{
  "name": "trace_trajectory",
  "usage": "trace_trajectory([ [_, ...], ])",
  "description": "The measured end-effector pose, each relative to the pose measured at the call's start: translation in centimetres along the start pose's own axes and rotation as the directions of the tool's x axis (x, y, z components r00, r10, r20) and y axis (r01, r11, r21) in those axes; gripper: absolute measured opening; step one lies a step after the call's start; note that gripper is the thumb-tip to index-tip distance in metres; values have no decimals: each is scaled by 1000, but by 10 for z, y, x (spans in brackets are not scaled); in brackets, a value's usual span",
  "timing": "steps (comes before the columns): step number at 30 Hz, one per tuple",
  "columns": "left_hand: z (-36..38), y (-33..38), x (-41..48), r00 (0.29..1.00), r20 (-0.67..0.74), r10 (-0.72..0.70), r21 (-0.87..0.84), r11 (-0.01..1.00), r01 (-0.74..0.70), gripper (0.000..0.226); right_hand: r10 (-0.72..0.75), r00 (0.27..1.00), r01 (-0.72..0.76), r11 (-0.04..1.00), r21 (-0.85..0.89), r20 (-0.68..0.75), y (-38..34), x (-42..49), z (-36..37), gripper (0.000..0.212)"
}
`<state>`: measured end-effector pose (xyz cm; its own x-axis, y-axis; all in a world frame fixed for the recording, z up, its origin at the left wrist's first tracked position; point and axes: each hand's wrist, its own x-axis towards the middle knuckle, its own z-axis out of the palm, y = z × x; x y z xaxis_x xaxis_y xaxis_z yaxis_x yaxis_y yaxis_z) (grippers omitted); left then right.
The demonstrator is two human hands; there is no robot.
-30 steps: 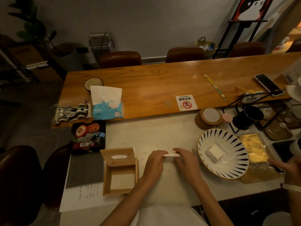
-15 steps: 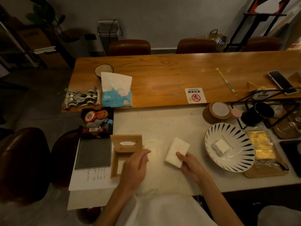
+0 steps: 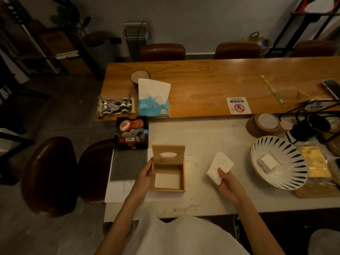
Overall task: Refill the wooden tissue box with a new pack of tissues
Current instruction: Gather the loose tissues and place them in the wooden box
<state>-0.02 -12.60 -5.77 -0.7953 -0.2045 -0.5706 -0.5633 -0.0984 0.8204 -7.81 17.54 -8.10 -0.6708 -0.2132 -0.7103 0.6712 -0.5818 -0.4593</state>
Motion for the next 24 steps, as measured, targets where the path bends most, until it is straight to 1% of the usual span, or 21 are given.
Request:
trace_trajectory([
  [2,-10,12,0,991,103,-84,-80,992,93,51,-10,999,6,997,72,53,8,-10,9,44],
  [3,-16,17,1,983,143,-119,-85,988,132,55,-11,997,4,996,84,76,13,-14,14,46],
  [5,-24,24,5,964,203,-174,-65,980,190,62,-7,994,0,998,64,106,22,-21,25,52],
  [7,-30,28,9,951,237,-198,-23,978,209,66,-18,992,13,999,34,127,30,-25,36,53],
  [8,-31,28,10,946,249,-206,-7,977,215,67,-30,988,29,1000,9,152,32,-27,42,51],
  [9,-32,29,9,942,260,-213,11,976,218,67,-43,982,54,997,-59,183,33,-30,50,49],
  [10,-32,30,8,940,268,-214,22,976,216,66,-51,975,94,977,-193,217,33,-36,61,46],
  [11,-32,31,7,939,271,-211,28,977,212,64,-63,969,158,903,-401,240,32,-40,74,43],
  [12,-33,32,6,940,273,-205,30,978,204,63,-69,961,227,744,-628,267,30,-44,90,38],
  [13,-34,33,4,940,275,-202,35,979,200,61,-60,952,287,522,-803,300,29,-46,106,34],
  [14,-34,33,4,939,280,-198,37,980,196,61,-15,941,328,289,-899,338,29,-45,123,34],
  [15,-35,33,3,938,286,-197,38,980,195,61,51,932,356,60,-933,359,32,-41,138,38],
  [16,-35,33,3,936,292,-194,35,981,193,62,123,929,365,-159,-917,348,36,-38,153,47],
  [17,-36,33,4,935,298,-194,30,981,194,62,169,934,356,-357,-864,315,41,-34,164,56],
  [18,-38,31,5,934,302,-193,25,981,195,62,189,945,326,-521,-789,266,45,-33,175,63],
  [19,-39,31,6,932,305,-193,22,980,196,62,186,955,296,-635,-714,230,49,-31,182,68],
  [20,-40,29,8,932,308,-191,18,981,195,62,186,963,269,-699,-662,195,53,-31,190,72],
  [22,-41,26,11,932,308,-191,17,981,195,63,210,964,265,-742,-616,161,57,-27,197,79],
  [24,-40,24,13,935,304,-184,14,982,189,63,239,962,270,-755,-597,133,60,-22,202,83],
])
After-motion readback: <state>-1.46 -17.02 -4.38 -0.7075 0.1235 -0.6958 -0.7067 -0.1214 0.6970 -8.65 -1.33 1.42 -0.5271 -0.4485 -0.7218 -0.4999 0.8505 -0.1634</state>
